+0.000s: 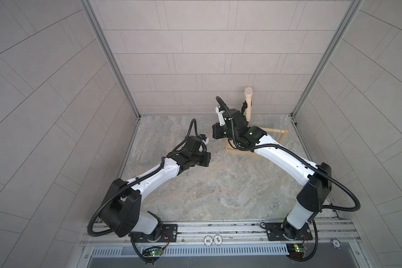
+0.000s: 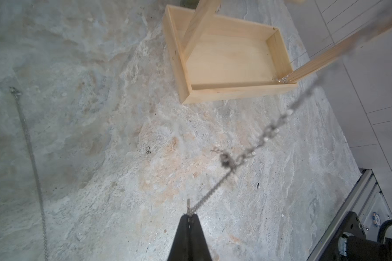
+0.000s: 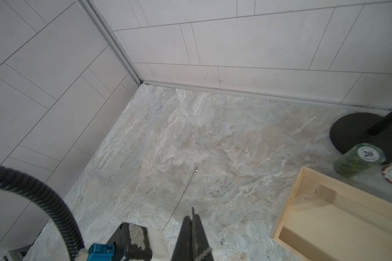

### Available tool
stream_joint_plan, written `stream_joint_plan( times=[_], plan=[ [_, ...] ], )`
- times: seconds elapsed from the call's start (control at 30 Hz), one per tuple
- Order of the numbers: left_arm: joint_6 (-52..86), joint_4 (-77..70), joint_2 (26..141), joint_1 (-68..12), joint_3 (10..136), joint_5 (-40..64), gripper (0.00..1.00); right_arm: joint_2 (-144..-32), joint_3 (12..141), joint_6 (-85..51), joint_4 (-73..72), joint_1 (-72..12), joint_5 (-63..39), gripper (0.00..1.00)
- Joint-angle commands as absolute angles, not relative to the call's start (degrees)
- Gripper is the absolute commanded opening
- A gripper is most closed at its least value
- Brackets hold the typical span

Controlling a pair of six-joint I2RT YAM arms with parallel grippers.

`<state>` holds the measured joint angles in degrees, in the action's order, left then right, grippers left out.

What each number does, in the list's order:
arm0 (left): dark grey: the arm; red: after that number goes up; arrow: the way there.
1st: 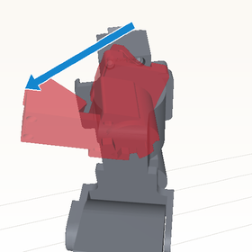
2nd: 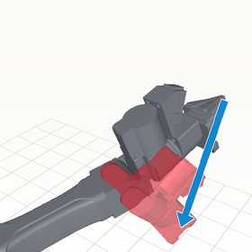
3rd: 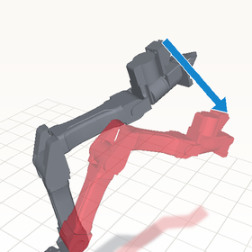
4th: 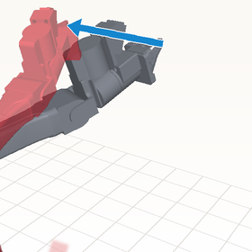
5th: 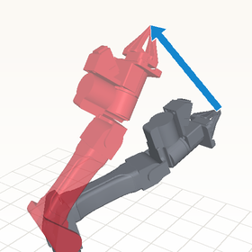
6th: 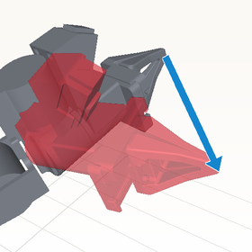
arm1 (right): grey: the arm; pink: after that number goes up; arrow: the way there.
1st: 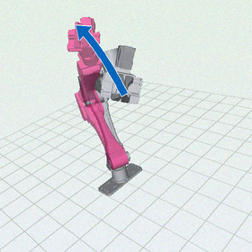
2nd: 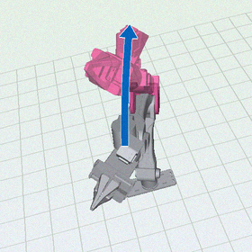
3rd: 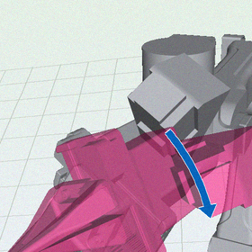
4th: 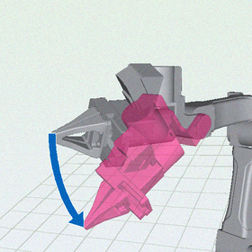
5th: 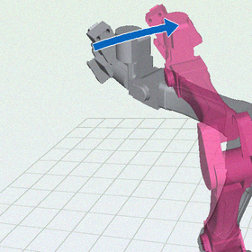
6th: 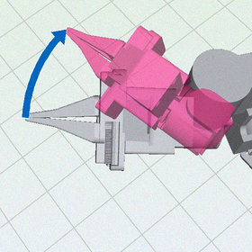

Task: Take the necklace off the jewelry display stand
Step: Place the necklace at the center of the board.

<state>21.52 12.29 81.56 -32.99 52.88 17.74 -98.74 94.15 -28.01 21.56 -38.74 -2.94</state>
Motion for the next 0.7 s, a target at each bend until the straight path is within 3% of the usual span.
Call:
stream_joint_plan(
  times=[0.0,0.67],
  plan=[
    [23.62,14.06,79.79,-32.64,48.58,17.44,0.02,-100.56,92.96,-30.31,18.76,-39.16,-4.88,0.00],
    [25.47,12.31,80.07,-31.00,40.53,15.53,0.01,-115.47,93.67,-34.62,12.32,-39.73,-11.17,0.00]
  ],
)
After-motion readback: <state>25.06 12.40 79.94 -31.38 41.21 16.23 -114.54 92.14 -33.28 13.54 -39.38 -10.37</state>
